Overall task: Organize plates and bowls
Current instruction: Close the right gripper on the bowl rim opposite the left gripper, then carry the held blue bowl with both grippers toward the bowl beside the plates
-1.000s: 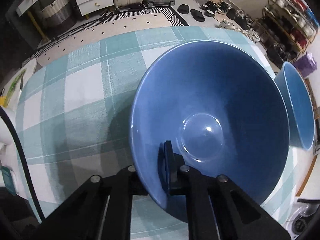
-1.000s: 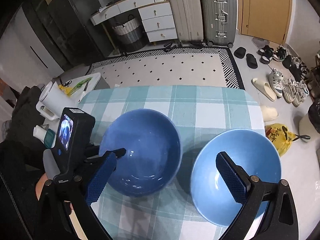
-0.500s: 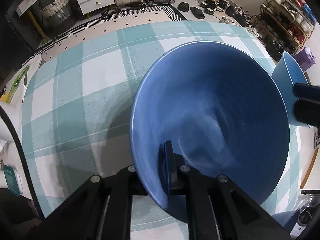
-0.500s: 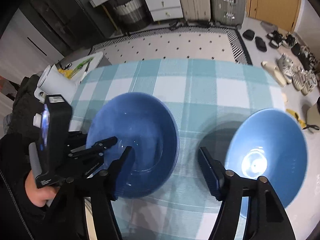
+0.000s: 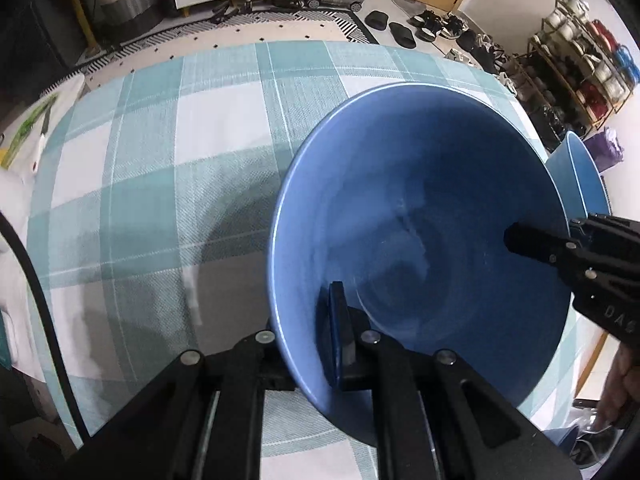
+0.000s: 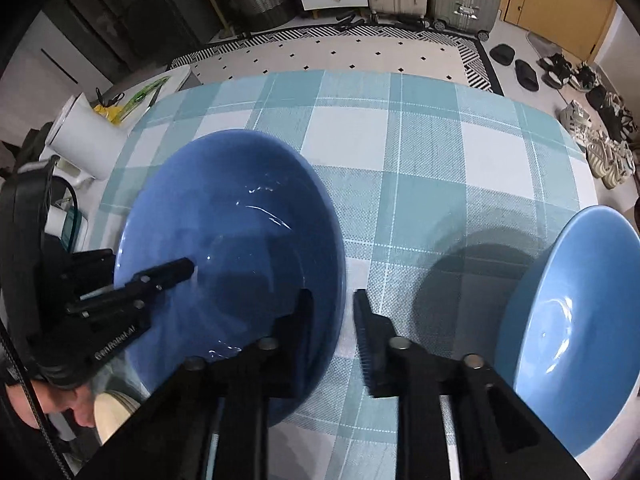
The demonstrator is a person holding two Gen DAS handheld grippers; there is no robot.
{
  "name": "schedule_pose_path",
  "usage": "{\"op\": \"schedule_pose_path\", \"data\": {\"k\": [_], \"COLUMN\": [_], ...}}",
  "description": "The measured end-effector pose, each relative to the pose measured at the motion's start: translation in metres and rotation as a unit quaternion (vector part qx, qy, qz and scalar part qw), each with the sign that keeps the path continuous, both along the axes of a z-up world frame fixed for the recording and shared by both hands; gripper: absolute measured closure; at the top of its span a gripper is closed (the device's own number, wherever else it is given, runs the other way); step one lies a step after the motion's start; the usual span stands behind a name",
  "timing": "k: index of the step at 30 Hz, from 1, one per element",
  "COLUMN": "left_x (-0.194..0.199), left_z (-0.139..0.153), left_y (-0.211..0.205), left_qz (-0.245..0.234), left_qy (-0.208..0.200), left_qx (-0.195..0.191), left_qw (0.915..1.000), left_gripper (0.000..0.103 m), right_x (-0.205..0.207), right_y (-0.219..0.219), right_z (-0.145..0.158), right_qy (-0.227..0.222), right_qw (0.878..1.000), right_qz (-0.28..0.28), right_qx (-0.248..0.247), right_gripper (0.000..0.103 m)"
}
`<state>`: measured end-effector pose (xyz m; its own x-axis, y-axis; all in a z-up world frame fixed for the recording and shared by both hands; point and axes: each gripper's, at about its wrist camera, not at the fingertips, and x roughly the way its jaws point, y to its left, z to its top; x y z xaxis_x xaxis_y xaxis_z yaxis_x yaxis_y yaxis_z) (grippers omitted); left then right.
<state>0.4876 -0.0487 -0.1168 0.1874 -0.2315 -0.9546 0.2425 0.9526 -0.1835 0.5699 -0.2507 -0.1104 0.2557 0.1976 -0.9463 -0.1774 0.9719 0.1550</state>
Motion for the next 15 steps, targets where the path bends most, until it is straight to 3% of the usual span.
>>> {"op": "schedule_pose_path", "data": {"k": [5,15], "left_x": [-0.006,-0.015], "left_z": [-0.001,0.008], "left_y": [-0.006,0.001], "left_qz": [-0.004,0.016], "left_qy": [-0.003,0.012], "left_qx": [0.008,-0.013], "left_qw": [1.0000,0.9997], "left_gripper": [0.095,0.095], "right_x": [-0.003,-0.018], "right_y": [0.003,0.005], "right_z": [0.000,0.015], "right_qy": [-0.002,-0.011], "right_qw": [1.000,1.000], "right_qz": [0.006,0.005], "right_qx": [-0.013,-0.013], "right_gripper": [0.092,0.092]}}
